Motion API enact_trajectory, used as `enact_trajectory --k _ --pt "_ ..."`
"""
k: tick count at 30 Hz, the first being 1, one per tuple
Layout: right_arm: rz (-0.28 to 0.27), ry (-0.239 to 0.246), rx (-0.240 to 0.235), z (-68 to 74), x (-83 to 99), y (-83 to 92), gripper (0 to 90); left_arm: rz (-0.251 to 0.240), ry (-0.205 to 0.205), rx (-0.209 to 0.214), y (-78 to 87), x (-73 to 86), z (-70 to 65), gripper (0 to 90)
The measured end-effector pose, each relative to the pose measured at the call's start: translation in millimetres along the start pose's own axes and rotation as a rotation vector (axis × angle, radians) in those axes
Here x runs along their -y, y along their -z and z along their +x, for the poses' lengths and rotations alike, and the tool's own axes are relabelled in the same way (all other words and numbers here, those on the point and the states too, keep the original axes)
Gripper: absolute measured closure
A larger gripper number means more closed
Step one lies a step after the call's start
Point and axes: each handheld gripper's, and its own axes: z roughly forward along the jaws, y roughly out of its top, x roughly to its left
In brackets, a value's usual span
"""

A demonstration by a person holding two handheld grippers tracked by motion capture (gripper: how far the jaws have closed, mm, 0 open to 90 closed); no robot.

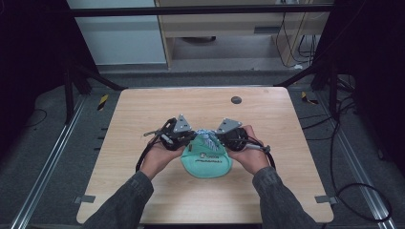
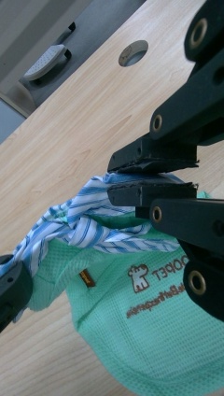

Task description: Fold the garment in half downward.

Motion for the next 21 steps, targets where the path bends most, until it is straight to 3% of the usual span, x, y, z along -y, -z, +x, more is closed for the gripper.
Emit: enact_trajectory --k 9,21 --pt "-0.001 0.008 -0.007 -0.8 -5.0 4.4 82.9 -0.009 0.006 0.004 5.8 3.3 -2.6 84.7" --pt "0.006 0.045 -0.034 13.1 0.2 9.4 82.7 -0.008 0.017 0.018 7.6 19.3 -10.5 84.7"
